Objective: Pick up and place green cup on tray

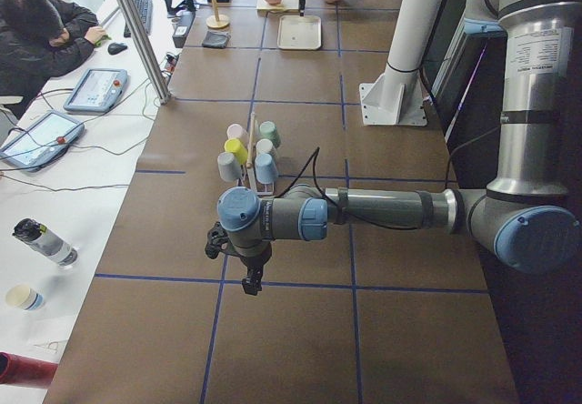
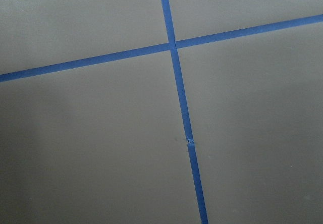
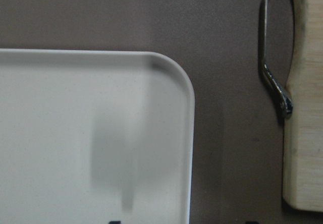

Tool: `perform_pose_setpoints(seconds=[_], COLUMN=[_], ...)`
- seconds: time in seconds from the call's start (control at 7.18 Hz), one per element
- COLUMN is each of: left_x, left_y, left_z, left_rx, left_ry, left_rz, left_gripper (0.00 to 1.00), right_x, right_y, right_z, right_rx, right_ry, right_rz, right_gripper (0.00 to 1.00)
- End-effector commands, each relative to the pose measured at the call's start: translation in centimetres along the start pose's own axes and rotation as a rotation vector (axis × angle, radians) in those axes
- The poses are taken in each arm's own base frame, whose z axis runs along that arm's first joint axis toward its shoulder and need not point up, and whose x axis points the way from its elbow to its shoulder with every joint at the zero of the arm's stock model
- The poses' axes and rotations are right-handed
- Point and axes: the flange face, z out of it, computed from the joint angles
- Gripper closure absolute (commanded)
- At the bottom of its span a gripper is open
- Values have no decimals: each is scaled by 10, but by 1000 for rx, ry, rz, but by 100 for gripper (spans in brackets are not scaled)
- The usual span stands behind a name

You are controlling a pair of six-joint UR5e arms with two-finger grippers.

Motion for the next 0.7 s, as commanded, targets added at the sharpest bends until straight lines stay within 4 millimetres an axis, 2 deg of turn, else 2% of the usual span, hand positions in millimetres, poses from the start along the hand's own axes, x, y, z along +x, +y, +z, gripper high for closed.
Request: perform_pose_setpoints(seconds=[0.0,0.28,0.56], left_x=[0,0,0], left_y=[0,0,0], left_z=[0,0,0], left_rx=[0,-1,-1], left_ry=[0,0,0], left_rz=[0,-1,-1], left_gripper=[0,0,0], right_x=[-2,2,3], right_y=[2,5,5], right_z=[7,10,12], right_rx=[-16,-23,-26], right_ry=[3,7,9], right_rz=[-9,-4,-1], right_gripper=[28,39,56])
